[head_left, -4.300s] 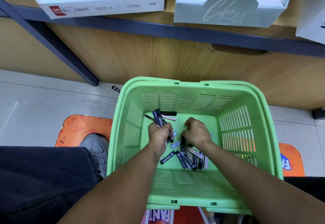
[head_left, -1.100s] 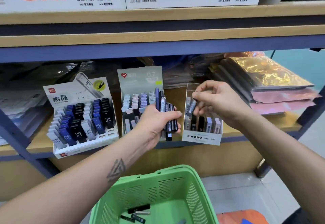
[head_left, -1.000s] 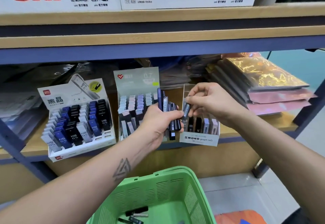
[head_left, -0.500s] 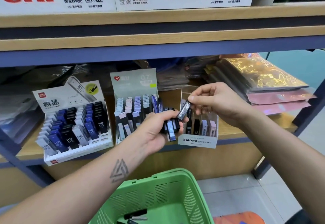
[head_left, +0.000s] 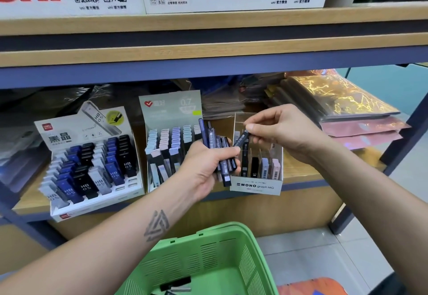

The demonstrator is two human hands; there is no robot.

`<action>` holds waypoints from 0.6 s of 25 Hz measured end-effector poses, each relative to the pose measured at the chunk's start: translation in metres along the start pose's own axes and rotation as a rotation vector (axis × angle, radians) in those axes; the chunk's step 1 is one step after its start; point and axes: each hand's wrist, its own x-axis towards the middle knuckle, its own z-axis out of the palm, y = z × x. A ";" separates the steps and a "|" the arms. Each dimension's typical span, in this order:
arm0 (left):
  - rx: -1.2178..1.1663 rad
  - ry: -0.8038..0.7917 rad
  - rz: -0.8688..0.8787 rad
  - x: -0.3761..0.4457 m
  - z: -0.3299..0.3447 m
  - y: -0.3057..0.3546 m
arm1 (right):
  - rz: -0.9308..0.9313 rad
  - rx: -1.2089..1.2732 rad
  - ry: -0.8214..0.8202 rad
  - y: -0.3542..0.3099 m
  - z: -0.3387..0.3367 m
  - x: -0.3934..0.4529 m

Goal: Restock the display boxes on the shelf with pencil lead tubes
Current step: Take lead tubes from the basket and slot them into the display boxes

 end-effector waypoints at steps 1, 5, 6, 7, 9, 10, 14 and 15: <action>-0.009 0.015 0.008 0.000 0.001 0.000 | -0.020 -0.034 0.042 -0.001 0.000 0.002; -0.033 0.048 -0.024 -0.001 -0.001 -0.001 | -0.108 -0.313 0.257 -0.002 -0.012 0.008; -0.036 0.045 -0.037 -0.002 -0.002 -0.001 | -0.117 -0.417 0.280 0.000 -0.012 0.009; -0.043 0.039 -0.051 -0.003 -0.003 -0.002 | -0.123 -0.513 0.287 0.004 -0.010 0.010; -0.058 0.029 -0.074 -0.005 -0.005 -0.003 | -0.136 -0.662 0.278 0.013 -0.003 0.013; -0.061 0.027 -0.081 -0.005 -0.006 -0.004 | -0.147 -0.705 0.278 0.017 0.000 0.014; -0.054 0.029 -0.085 -0.006 -0.011 -0.004 | -0.185 -0.765 0.310 0.024 0.005 0.019; -0.049 0.026 -0.083 -0.006 -0.011 -0.004 | -0.188 -0.779 0.307 0.026 0.007 0.019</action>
